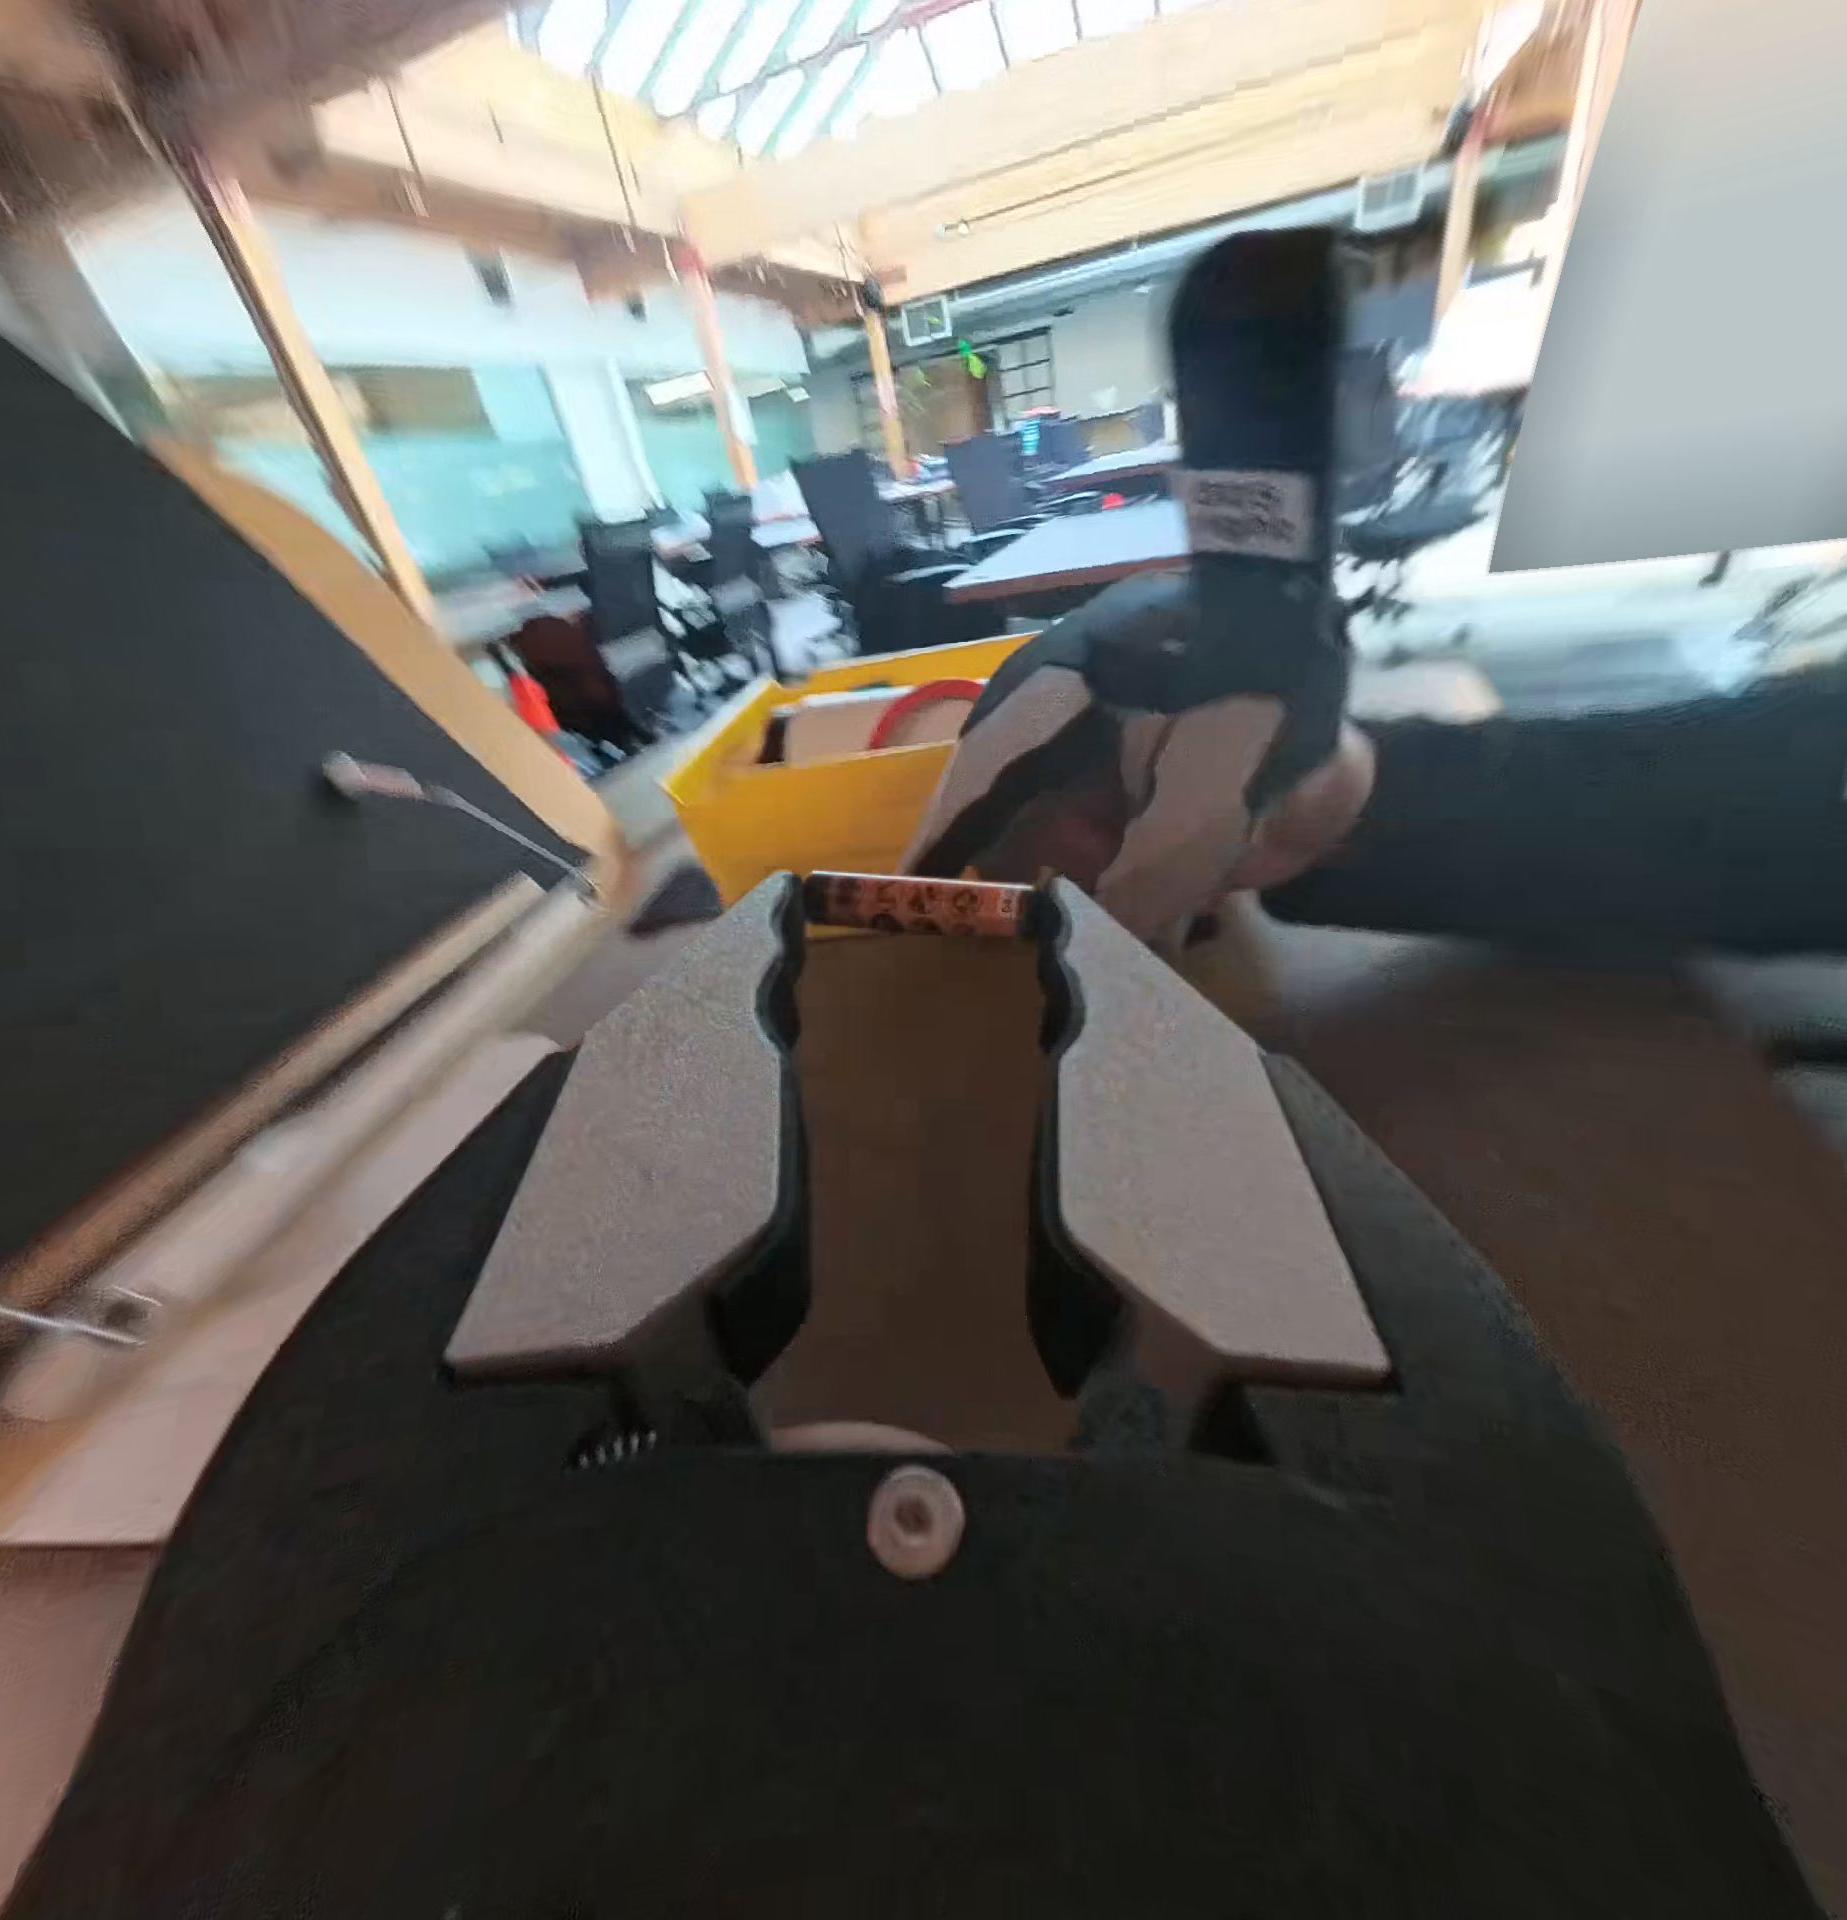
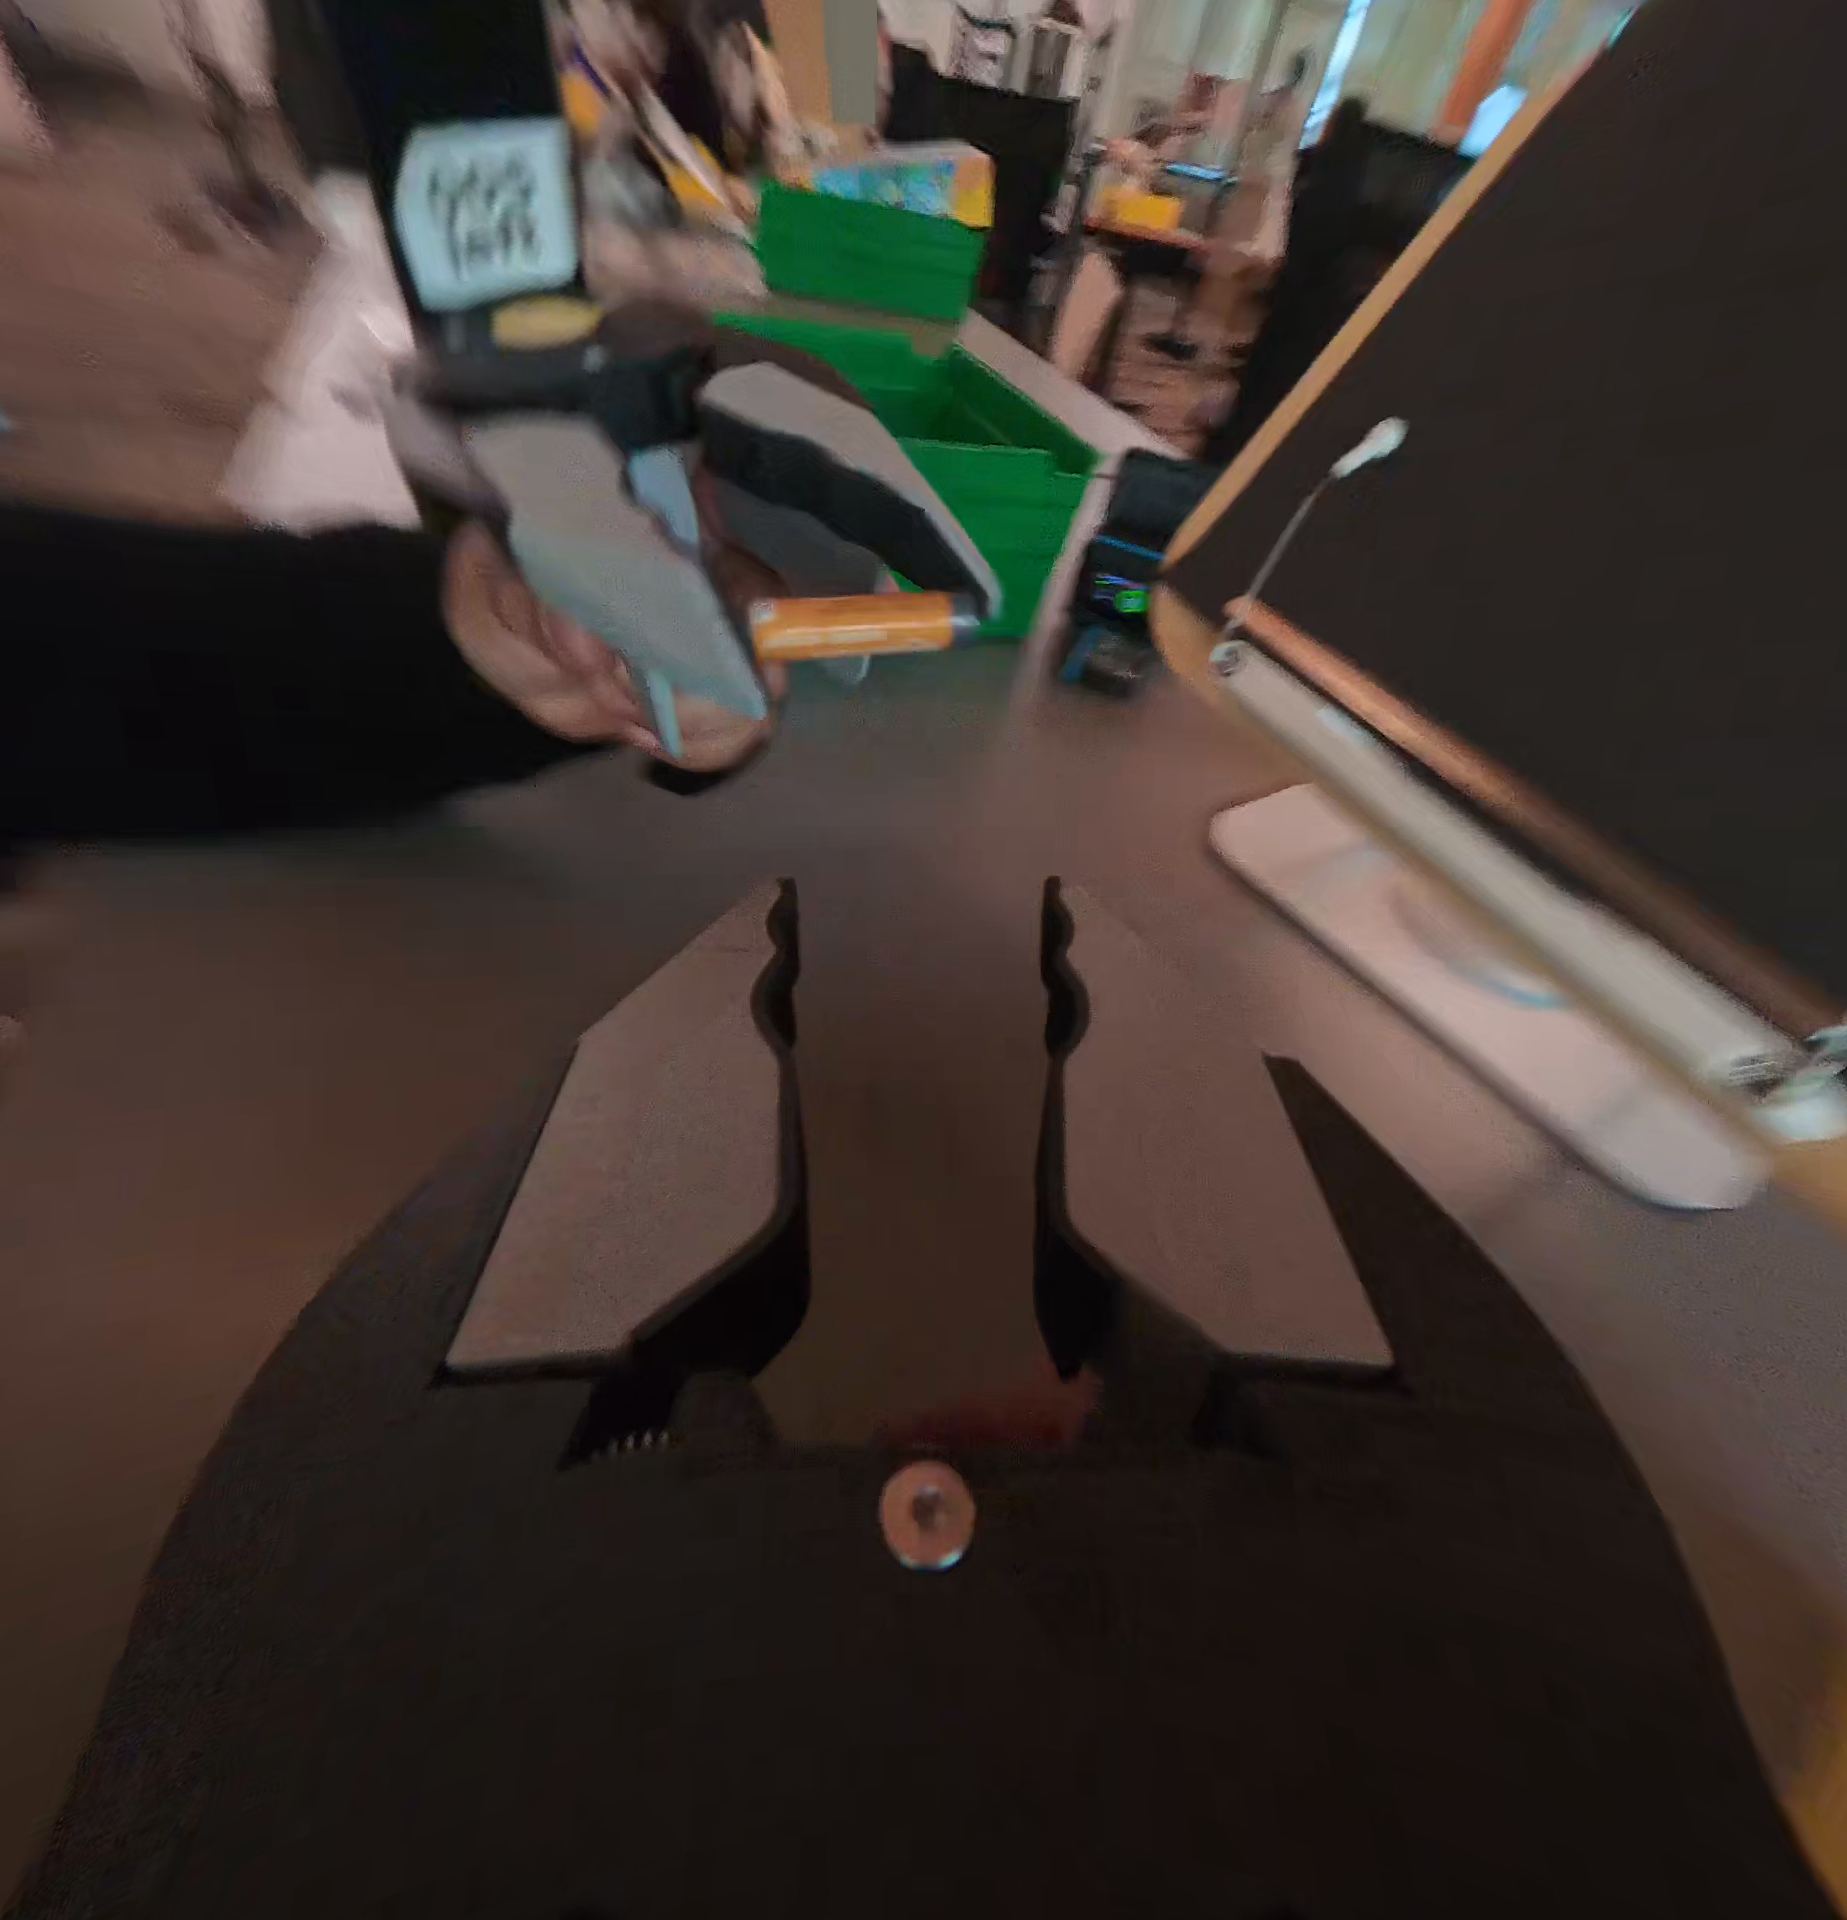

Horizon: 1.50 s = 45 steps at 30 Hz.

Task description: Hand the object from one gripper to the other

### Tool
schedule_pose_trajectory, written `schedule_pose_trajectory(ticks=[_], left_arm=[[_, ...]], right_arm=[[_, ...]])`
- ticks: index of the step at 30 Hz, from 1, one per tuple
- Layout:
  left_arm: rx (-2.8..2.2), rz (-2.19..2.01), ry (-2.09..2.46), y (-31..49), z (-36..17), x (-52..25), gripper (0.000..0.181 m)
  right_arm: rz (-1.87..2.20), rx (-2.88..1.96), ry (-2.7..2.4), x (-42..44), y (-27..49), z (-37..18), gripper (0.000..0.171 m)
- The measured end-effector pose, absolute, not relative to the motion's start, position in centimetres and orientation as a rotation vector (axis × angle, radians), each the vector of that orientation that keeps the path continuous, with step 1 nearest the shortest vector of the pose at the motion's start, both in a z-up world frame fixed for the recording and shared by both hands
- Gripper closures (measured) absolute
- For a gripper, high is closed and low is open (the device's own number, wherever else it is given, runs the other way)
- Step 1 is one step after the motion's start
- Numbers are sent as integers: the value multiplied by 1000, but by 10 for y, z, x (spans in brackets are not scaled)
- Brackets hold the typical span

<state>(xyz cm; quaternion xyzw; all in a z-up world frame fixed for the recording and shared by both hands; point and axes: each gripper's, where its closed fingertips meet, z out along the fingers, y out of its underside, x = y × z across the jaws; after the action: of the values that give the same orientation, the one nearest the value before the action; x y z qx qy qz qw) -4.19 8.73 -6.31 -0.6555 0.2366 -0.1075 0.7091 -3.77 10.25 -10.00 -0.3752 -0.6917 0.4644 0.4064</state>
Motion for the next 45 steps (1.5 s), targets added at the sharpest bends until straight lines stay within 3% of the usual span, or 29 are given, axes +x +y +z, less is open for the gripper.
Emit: schedule_pose_trajectory(ticks=[5, 9, 11, 13, 18, 26, 31, 33, 36, 40, 45], left_arm=[[-1327, 210, 761, 79, -60, -23, 138], [-1280, 445, 866, 85, -69, -13, 138], [-1272, 485, 912, 86, -74, -5, 139], [-1290, 493, 905, 88, -77, -3, 139], [-1397, 280, 810, 92, -85, -8, 134], [-1646, -628, 386, 94, -88, -23, 127], [-1617, -1113, 325, 79, -84, -8, 113], [-1635, -1108, 341, 79, -88, -5, 110], [-1614, -1112, 365, 77, -86, 2, 137], [-1619, -1130, 370, 77, -88, 3, 139], [-1641, -735, 517, 83, -94, -5, 138]], right_arm=[[2017, -1165, -1668, -15, 88, -64, 135], [2237, -1204, -1698, -10, 75, -62, 134], [2173, -1237, -1728, -16, 69, -71, 135], [2127, -1236, -1778, -18, 62, -78, 162], [1873, -1212, -1811, -25, 72, -90, 165], [641, -568, -1720, -37, 105, -93, 165], [482, -292, -1665, -35, 79, -95, 165], [493, -258, -1647, -33, 72, -93, 165], [497, -229, -1638, -32, 66, -91, 165], [516, -227, -1639, -31, 65, -91, 164], [504, -339, -1644, -33, 78, -97, 161]])
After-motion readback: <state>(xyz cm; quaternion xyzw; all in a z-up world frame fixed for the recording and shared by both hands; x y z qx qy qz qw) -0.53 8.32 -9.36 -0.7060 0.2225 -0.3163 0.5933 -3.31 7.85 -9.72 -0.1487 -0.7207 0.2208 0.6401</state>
